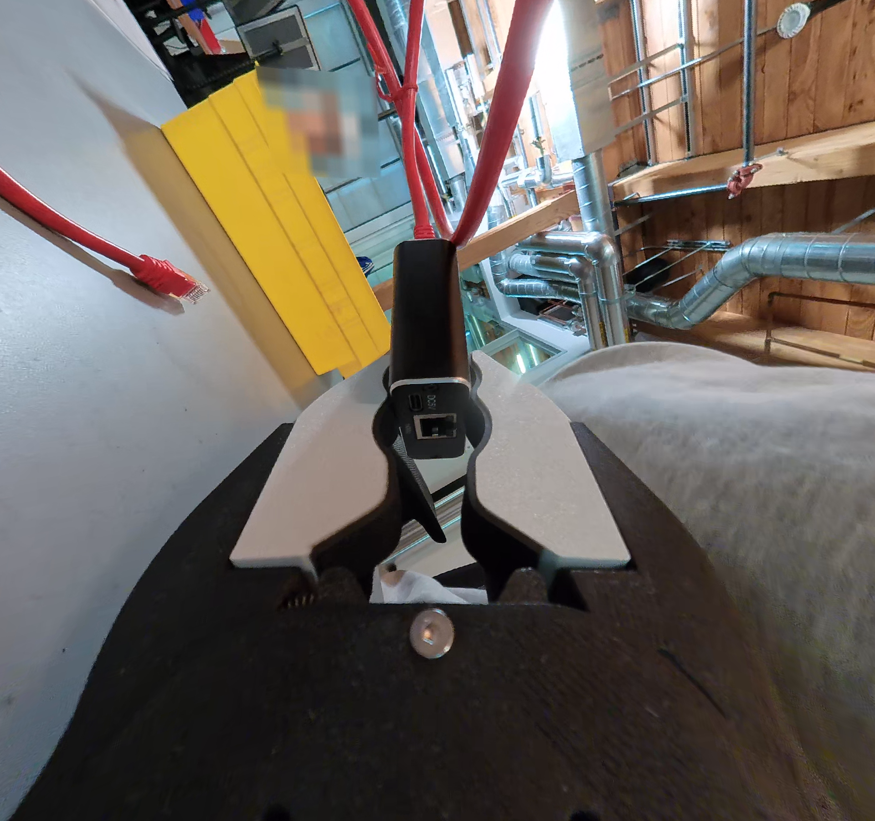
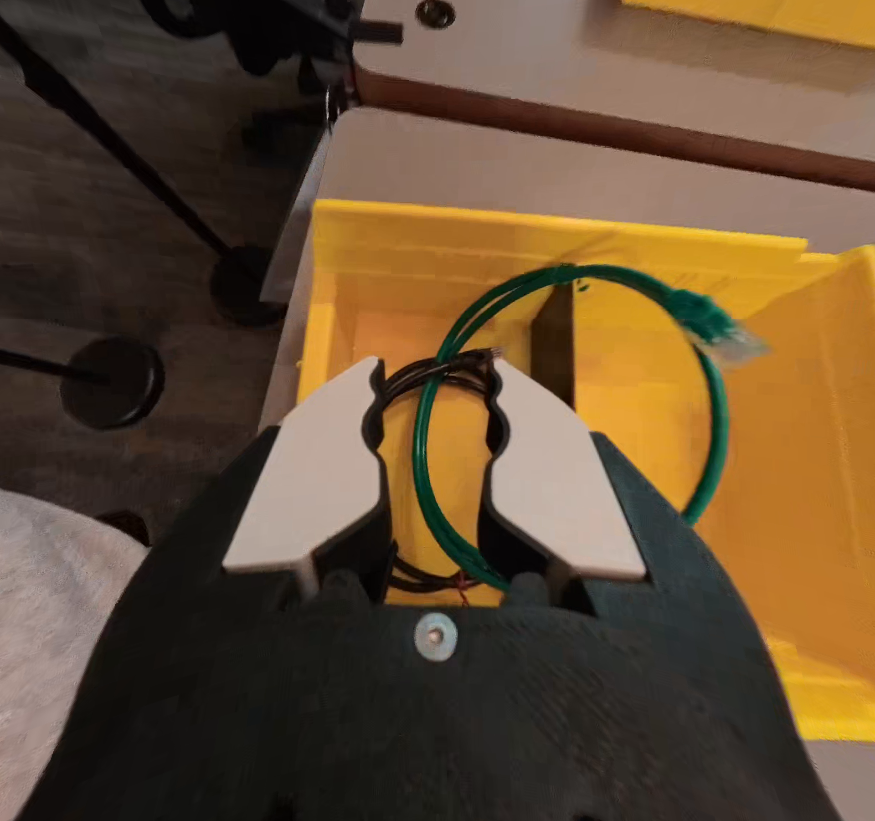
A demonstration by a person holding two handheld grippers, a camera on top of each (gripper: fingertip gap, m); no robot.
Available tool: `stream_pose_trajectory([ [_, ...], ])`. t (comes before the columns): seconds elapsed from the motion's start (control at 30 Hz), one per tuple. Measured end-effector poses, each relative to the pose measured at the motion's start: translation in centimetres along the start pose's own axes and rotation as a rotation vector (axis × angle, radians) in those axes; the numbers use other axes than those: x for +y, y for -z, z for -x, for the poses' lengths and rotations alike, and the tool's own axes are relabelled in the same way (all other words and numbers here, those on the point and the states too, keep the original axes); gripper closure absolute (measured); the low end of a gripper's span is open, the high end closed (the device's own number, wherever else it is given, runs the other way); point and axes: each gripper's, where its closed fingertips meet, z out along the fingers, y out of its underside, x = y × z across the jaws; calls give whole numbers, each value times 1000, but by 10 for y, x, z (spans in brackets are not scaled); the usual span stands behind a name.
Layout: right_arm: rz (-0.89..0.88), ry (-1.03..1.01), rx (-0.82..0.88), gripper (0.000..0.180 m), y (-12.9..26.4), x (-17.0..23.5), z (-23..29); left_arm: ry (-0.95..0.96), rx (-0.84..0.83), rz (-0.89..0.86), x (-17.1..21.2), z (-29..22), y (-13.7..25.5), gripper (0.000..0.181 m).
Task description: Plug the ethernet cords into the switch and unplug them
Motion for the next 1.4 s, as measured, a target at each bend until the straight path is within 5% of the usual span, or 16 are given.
stream_pose_trajectory([
  [0.03,40,10,-10,139,-8,6,6,-2,-3,1,0,0,0,156],
  [0.3,359,3,-51,130,-41,46,18,-4,-3,5,1,0,0,155],
  [0.6,554,118,-84,165,-55,68,32,-8,-3,-4,-1,-3,3,155],
  [0.8,346,84,-96,170,-9,31,26,-7,-4,0,0,-2,2,155],
  [1.13,-200,-137,-205,174,130,-67,2,-5,-11,0,0,0,2,155],
  [1.4,-422,-305,-257,174,181,-87,-26,1,-7,-3,0,0,2,156],
])
